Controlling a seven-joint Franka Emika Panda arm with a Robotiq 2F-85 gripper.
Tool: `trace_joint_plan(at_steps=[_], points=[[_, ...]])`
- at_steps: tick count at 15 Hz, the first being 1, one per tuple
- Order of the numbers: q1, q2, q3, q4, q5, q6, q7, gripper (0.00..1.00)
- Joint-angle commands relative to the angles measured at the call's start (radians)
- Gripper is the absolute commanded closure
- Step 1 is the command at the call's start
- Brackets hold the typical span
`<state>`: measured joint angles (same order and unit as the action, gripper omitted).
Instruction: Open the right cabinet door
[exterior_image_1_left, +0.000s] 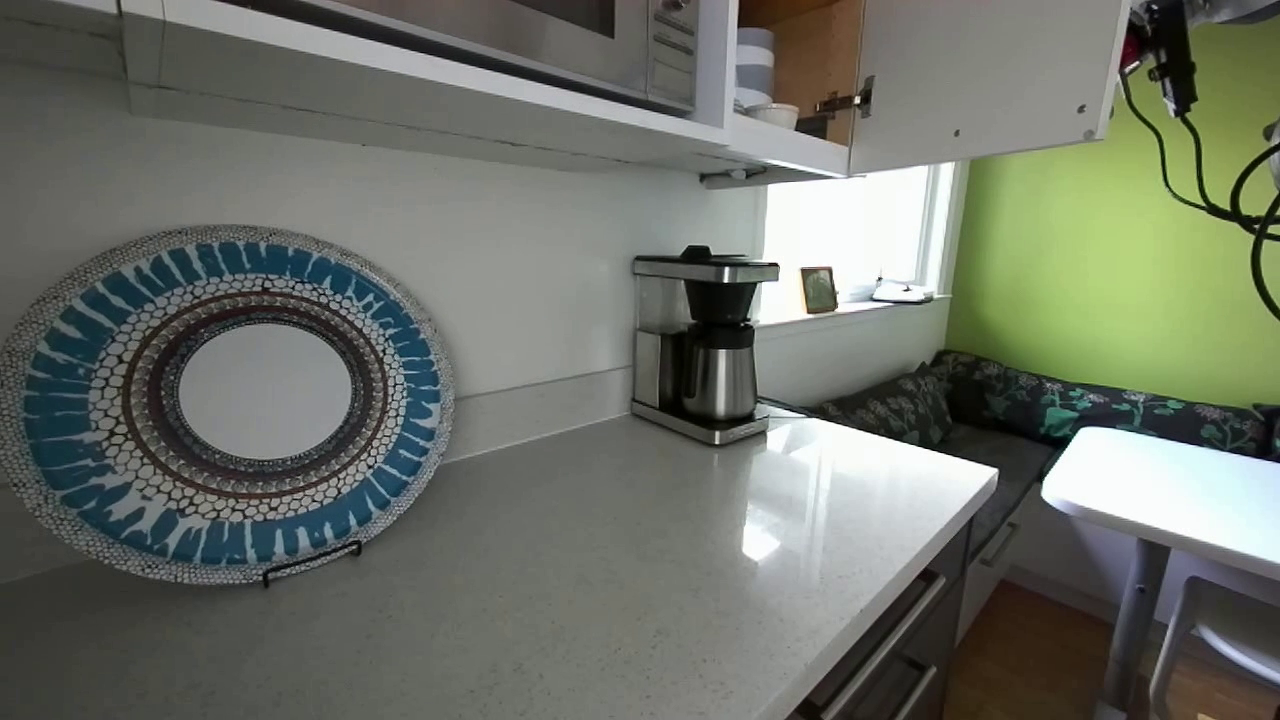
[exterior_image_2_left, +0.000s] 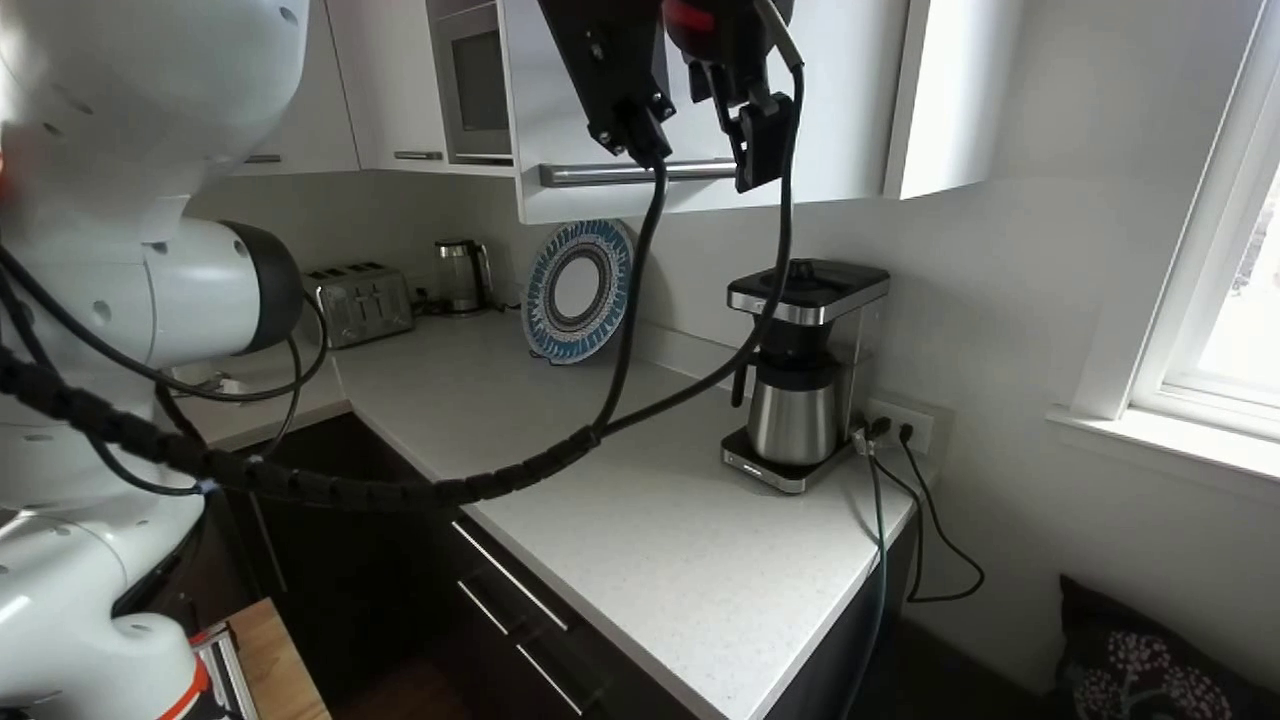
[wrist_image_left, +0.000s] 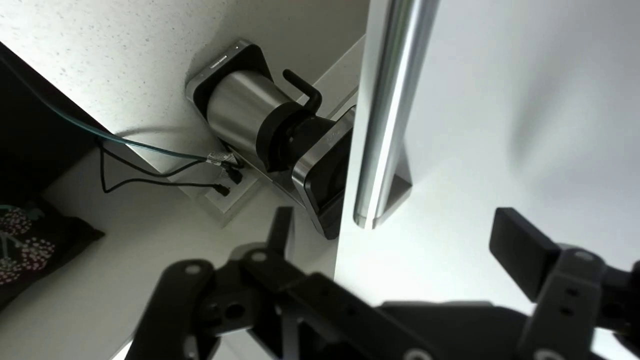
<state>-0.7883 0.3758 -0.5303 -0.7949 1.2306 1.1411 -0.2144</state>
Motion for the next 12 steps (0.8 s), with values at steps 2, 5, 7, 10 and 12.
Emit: trace_joint_plan(at_steps=[2,5,7,10,12], points=[[-0.145,-0.012,0.150,0.005,-0.002,0.009,0.034,0.00],[-0.152,-0.021,0.114,-0.022,0.027,-0.006,0.029,0.00],[-0.164,-0.032,0.111,-0.035,0.030,-0.005,0.037,0.00],[-0.175,-0.061,0.105,-0.057,0.018,-0.015,0.042,0.00],[-0.171,-0.090,0.091,-0.075,-0.012,-0.003,0.043,0.00]])
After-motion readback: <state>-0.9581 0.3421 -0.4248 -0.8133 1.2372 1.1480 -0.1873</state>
